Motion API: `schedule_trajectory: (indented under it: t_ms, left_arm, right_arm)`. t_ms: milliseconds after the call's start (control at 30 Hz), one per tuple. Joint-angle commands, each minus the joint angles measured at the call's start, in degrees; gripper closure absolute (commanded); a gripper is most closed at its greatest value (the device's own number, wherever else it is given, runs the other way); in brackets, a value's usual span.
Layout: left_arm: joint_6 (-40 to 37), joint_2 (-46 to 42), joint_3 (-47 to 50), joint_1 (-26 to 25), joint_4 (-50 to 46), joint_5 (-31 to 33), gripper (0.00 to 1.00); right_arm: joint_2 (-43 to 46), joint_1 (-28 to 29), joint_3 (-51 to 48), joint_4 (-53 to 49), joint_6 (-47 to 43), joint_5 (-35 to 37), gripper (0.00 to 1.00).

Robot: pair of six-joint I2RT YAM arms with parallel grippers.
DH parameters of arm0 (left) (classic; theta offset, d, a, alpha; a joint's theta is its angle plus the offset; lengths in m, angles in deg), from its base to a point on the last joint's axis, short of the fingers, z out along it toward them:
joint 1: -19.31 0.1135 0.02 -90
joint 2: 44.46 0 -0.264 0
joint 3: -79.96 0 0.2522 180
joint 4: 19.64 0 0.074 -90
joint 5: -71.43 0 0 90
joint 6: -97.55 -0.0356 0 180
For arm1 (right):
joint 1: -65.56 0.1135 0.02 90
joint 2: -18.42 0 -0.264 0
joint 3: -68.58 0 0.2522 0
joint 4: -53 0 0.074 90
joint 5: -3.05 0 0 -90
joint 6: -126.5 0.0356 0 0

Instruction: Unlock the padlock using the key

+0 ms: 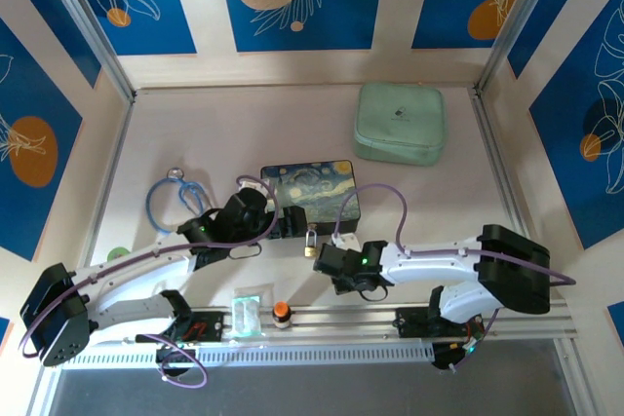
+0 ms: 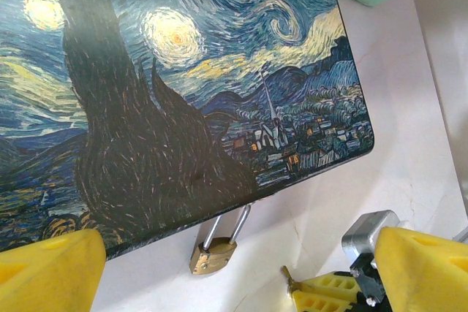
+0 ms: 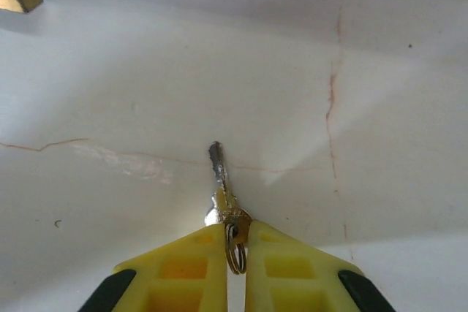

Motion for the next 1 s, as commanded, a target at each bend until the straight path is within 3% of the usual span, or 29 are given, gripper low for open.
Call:
schedule_trajectory:
  t_ms: [0,100,300,633,967]
  left_arm:
    - [0.8,0.1,0.9,-0.5,1.0,1.1,0.06]
    - [0.7,0.2,1.0,-0.5,1.2,0.8,0.07]
    - [-1.2,0.5,2.8,-0.6,8.9,-4.6,0.22]
    - [-4.3,2.7,3.2,-3.5,19.2,-9.6,0.31]
    - [-3.7,7.8,0.8,-6.0,21.7,-11.5,0.49]
  right_arm:
    - [-0.4,-1.2,-4.5,7.0,-1.1,-6.4,0.92]
    - [2.9,-2.4,-6.4,7.9,-1.9,-7.1,1.0]
    - [12.7,-6.5,-10.9,10.4,-6.4,-10.2,1.0]
    - [31.0,-16.7,-10.9,10.0,-18.9,-21.5,1.0]
    - [33.3,-18.2,-5.4,10.4,-23.0,-26.1,1.0]
